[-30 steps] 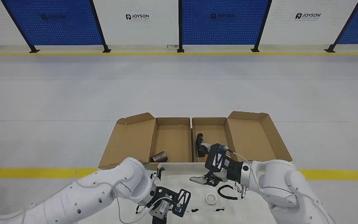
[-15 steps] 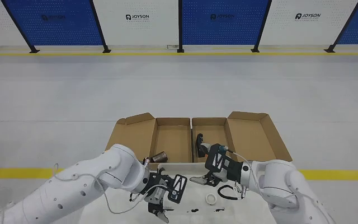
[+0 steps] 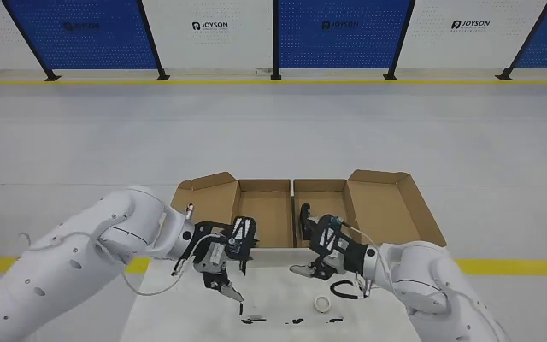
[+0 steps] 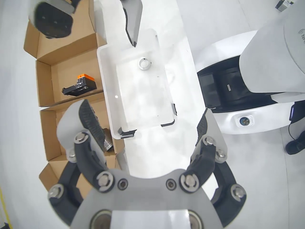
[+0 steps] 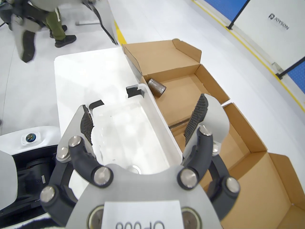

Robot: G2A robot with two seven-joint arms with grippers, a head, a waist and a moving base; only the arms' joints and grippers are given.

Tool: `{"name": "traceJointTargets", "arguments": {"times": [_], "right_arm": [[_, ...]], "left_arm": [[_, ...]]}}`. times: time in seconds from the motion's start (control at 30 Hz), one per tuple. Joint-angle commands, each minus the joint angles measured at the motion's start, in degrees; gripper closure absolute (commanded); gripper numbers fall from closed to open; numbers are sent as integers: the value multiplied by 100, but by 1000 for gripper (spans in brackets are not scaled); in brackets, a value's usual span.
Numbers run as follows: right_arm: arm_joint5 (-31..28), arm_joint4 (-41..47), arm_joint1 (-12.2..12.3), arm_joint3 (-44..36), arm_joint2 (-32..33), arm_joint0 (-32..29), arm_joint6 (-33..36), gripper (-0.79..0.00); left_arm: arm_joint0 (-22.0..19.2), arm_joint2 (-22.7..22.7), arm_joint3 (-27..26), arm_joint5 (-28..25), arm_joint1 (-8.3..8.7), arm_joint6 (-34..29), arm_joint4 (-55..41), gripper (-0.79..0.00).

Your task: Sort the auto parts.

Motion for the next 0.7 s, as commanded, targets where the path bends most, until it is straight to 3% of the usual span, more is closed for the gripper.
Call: {"name": "traceJointTargets", "arguments": {"times": [0.0,0.17,0.47,0.57,0.67], "right_arm": [[280,-36,-40,271,-310,323,304,-785],[835,-390,-146,673,-916,853,569,-785],[849,-396,-146,670,-912,843,536,-785],[726,-639,-127,664,-965,733,410,-785],[491,-724,-86,668,-926,569,326,-785]], "left_arm": [[-1,10,-6,8,-4,-3,23,-785],[-1,10,-6,8,-4,-3,23,-785],[14,7,1,42,-4,17,34,-785],[362,-154,219,90,80,407,281,-785],[856,-595,438,-35,264,1082,653,-785]]}}
